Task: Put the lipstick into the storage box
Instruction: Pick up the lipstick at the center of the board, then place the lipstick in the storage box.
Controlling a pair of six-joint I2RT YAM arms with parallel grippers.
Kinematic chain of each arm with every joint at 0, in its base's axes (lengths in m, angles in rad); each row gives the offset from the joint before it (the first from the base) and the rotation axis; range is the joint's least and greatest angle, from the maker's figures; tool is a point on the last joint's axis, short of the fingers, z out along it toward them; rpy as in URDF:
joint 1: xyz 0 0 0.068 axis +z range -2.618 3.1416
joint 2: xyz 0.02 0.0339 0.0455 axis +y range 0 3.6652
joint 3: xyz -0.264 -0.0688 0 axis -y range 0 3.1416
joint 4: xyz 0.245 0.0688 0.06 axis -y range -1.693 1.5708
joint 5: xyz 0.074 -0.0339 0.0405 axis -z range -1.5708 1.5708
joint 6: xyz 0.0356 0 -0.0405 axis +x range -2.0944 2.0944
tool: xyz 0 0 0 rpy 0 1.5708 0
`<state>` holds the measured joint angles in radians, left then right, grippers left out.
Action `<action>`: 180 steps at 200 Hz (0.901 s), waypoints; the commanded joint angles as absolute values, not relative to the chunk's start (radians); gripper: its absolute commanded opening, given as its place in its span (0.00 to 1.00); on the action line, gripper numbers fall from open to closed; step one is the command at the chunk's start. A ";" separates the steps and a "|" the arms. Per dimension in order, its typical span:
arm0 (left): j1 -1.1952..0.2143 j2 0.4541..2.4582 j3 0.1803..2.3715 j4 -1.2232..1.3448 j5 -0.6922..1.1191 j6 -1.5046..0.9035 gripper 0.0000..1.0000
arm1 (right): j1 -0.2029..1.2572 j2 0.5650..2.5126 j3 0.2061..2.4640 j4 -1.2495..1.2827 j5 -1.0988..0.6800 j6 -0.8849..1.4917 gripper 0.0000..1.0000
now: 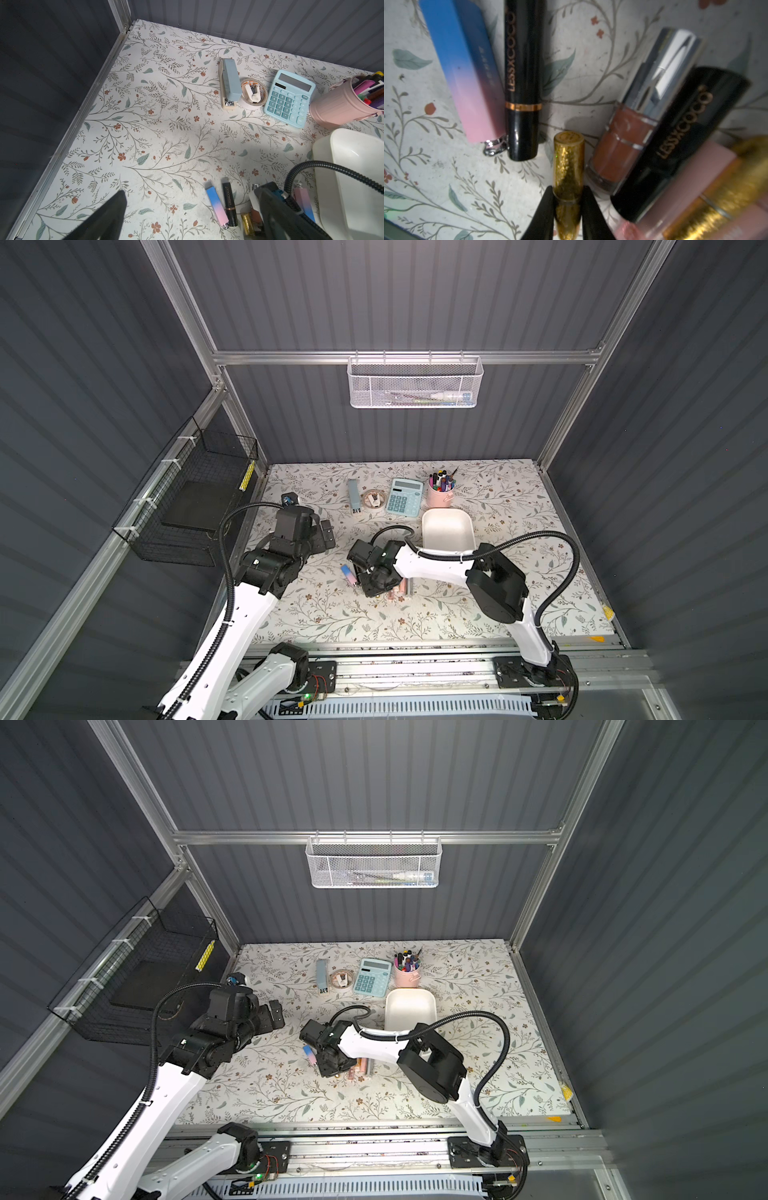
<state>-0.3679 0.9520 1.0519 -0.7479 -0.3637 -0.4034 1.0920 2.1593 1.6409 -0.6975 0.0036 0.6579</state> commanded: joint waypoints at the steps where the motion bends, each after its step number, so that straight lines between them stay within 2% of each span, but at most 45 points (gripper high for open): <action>1: -0.371 0.953 1.049 -0.752 -0.359 -0.385 1.00 | 1.094 2.087 1.628 -0.735 0.019 0.655 0.21; 47: -0.372 0.959 1.055 -0.753 -0.359 -0.383 1.00 | 1.093 2.002 1.632 -0.764 0.042 0.642 0.21; 91: -0.371 0.960 1.057 -0.748 -0.347 -0.385 1.00 | 1.050 1.900 1.624 -0.841 0.150 0.613 0.22; 180: -0.371 1.011 1.035 -0.705 -0.276 -0.393 1.00 | 0.695 1.646 1.289 -0.765 0.195 0.565 0.24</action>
